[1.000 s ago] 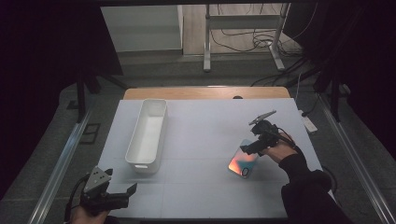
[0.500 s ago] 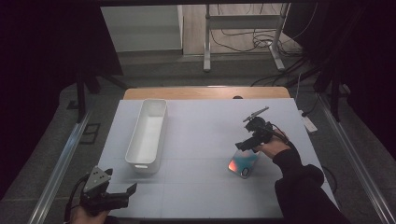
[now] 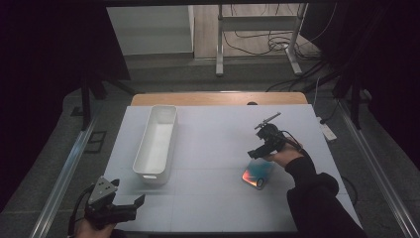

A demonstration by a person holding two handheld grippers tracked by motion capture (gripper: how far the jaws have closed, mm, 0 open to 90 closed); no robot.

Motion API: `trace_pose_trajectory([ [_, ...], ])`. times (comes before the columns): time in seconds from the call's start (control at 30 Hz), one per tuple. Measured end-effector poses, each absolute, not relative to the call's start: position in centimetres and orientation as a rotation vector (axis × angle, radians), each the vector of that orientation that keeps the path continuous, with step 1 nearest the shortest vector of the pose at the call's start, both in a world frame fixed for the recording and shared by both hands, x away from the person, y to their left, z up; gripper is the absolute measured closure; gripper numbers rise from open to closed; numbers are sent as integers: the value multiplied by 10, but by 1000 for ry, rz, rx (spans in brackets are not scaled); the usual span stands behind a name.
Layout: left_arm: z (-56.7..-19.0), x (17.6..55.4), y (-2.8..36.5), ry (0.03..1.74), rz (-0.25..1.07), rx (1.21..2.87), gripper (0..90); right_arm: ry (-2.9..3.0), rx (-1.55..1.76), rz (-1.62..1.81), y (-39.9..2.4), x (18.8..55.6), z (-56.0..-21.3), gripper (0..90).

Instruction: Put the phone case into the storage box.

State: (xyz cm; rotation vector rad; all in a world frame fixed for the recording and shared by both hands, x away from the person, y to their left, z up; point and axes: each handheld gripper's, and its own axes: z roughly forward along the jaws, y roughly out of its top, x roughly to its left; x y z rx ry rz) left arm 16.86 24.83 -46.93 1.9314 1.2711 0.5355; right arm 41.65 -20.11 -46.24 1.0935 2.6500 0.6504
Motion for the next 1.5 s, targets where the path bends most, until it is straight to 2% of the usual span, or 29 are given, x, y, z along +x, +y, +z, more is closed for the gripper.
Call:
trace_pose_trajectory([
  [0.13,-469,169,248,1271,535,1931,28,2689,1079,644,-201,416,-461,500],
  [0.27,-469,169,248,1271,535,1931,29,2715,1060,639,-201,417,-462,745],
  [0.3,-469,169,248,1271,535,1931,29,2715,1060,639,-201,417,-462,745],
  [0.37,-469,169,248,1271,535,1931,29,2732,1061,652,-201,420,-462,892],
  [0.93,-469,169,249,1274,528,1928,31,2701,1083,581,-194,440,-484,892],
  [1.5,-469,169,249,1277,529,1930,34,2696,1138,506,-205,448,-494,892],
])
